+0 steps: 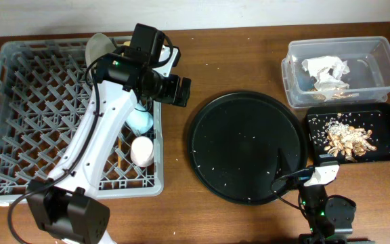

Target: Sort waste into correct bins and load items into the dishwasher rack

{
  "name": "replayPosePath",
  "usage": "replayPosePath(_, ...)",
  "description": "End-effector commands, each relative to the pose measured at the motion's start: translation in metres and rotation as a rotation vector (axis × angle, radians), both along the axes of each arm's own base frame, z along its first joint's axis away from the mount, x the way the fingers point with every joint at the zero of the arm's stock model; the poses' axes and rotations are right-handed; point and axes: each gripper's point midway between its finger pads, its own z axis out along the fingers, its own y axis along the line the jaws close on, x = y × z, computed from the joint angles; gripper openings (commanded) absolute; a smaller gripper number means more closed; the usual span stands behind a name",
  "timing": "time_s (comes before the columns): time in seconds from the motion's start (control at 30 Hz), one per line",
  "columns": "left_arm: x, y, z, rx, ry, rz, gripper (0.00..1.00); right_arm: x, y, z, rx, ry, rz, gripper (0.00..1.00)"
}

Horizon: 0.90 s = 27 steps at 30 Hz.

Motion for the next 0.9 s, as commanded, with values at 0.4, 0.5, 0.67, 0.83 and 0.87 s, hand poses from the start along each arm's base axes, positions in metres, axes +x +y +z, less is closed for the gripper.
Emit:
replayPosePath(0.4,-0.056,0.161,0.065,0.066,-0.810,0.193,0.99,0.000,-0.002,-0.002,-0.010,-0.002,-0.009,0.98)
replayPosePath(0.5,-0.097,0.177,0.033,0.087,-0.939,0.251,0.99,0.000,-0.002,-0.002,-0.010,-0.002,-0.009,0.98)
replayPosePath(0.67,-0.140,0.173,-0.019,0.087,-1.080,0.253,0.99,0.000,-0.002,-0.002,-0.010,-0.002,-0.009,0.98)
replayPosePath(0.83,-0.150,0.176,-0.037,0.106,-1.149,0.283,0.99,0.000,-0.002,-0.002,-0.010,-0.002,-0.009,0.98)
replayPosePath(0.87,-0.151,0.176,-0.044,0.106,-1.131,0.282,0.99,0.000,-0.002,-0.002,-0.010,-0.002,-0.009,0.98)
